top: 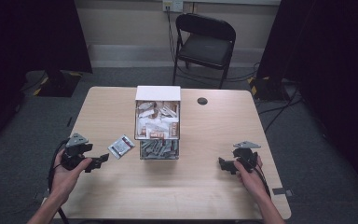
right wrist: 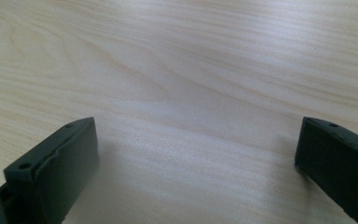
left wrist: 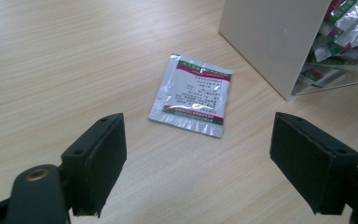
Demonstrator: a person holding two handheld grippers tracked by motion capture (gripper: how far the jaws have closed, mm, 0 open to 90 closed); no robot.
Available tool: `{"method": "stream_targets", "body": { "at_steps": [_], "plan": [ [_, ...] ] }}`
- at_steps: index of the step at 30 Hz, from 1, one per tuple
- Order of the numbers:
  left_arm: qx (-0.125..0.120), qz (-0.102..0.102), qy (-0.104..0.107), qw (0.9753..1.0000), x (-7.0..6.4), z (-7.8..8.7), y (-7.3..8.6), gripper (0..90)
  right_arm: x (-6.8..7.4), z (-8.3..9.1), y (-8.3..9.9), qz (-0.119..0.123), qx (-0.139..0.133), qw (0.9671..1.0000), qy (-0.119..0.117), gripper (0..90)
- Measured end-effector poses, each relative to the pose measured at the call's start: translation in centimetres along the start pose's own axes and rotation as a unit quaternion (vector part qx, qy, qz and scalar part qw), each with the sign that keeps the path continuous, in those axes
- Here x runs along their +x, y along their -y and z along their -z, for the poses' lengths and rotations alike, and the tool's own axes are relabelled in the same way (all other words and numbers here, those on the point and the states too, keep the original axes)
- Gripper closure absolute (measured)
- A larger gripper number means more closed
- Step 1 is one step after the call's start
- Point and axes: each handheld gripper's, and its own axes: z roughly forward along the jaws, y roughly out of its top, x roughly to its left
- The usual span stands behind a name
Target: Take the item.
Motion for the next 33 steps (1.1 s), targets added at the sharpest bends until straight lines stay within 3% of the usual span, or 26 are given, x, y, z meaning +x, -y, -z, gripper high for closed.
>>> {"method": "stream_targets", "body": {
  "at_steps": [9,13,18,19,21,23,25,29,31,33],
  "plan": [
    [0.018,0.037,-0.013,0.9991,1.1,0.4,2.0,21.9,0.0,0.0,0.0,0.000,0.000,1.0000,0.000,0.0],
    [0.040,0.032,-0.024,0.9984,1.5,0.5,3.0,22.1,0.0,0.0,0.0,0.000,0.000,1.0000,0.000,0.0],
    [0.045,0.037,-0.029,0.9979,1.9,0.4,4.0,22.1,0.0,0.0,0.0,0.000,0.000,1.0000,0.000,0.0],
    [0.046,0.043,-0.035,0.9974,2.1,0.2,4.1,22.0,0.0,0.0,0.0,0.000,0.000,1.0000,0.000,0.0],
    [0.049,0.036,-0.055,0.9966,2.3,-0.2,4.5,21.9,0.0,0.0,0.0,0.000,0.000,1.0000,0.000,0.0],
    [0.050,0.042,-0.054,0.9964,2.7,-0.6,4.9,21.8,0.0,0.0,0.0,0.000,0.000,1.0000,0.000,0.0],
    [0.058,0.032,-0.067,0.9956,2.9,-0.9,5.3,21.7,0.0,0.0,0.0,0.000,0.000,1.0000,0.000,0.0],
    [0.065,0.043,-0.071,0.9944,3.2,-1.2,5.8,21.7,0.0,0.0,0.0,0.000,0.000,1.0000,0.000,0.0],
    [0.071,0.033,-0.072,0.9943,3.1,-1.3,6.0,20.9,0.0,0.0,0.0,0.000,0.000,1.0000,0.000,0.0],
    [0.069,0.030,-0.064,0.9951,2.8,-1.3,5.9,25.7,0.0,0.0,0.0,0.000,0.000,1.0000,0.000,0.0]
  ]
}}
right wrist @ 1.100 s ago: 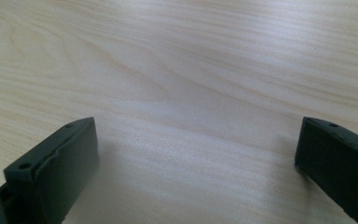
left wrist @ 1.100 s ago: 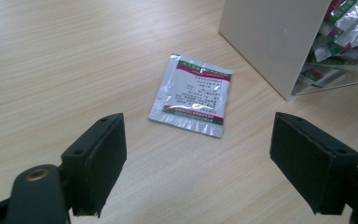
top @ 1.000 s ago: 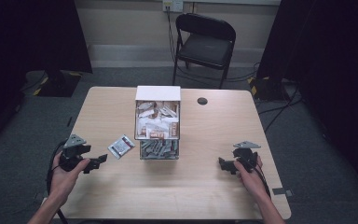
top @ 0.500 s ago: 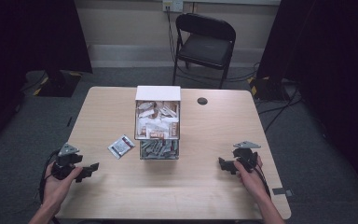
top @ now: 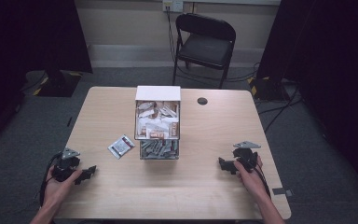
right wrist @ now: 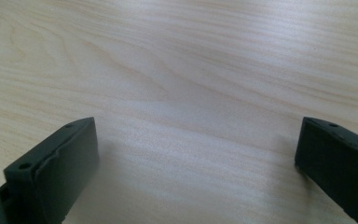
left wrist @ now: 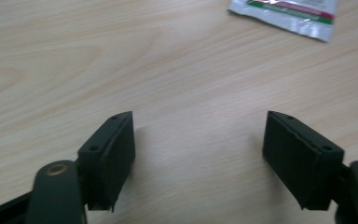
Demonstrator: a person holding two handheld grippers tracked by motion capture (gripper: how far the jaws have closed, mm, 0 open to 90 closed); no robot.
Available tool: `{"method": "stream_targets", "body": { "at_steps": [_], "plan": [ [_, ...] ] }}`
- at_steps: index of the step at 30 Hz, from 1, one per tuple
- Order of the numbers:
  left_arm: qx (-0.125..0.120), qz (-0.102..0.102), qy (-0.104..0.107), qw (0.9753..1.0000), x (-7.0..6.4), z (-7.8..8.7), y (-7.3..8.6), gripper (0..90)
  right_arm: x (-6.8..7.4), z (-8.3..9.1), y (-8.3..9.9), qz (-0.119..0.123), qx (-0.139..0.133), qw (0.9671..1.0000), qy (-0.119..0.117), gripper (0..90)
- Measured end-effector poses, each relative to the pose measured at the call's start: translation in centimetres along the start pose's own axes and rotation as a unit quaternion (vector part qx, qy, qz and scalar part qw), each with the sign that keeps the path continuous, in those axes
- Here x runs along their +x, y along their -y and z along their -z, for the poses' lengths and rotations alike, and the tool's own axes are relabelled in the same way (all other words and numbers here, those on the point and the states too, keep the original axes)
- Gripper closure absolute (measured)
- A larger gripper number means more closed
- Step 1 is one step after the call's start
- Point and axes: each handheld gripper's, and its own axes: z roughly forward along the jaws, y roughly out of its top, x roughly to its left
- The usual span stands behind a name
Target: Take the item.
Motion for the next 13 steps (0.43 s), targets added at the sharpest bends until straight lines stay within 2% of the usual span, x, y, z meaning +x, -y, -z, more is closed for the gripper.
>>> {"method": "stream_targets", "body": {
  "at_steps": [3,6,13],
  "plan": [
    [-0.009,-0.002,-0.005,0.9999,-0.3,-0.1,0.3,21.1,0.0,0.0,0.0,0.000,0.000,1.0000,0.000,0.0],
    [-0.046,-0.002,-0.007,0.9989,-0.2,-0.7,1.0,12.3,0.0,0.0,0.0,0.000,0.000,1.0000,0.000,0.0],
    [-0.044,0.006,-0.017,0.9989,-0.5,-0.8,1.0,8.7,0.0,0.0,0.0,0.000,0.000,1.0000,0.000,0.0]
  ]
}}
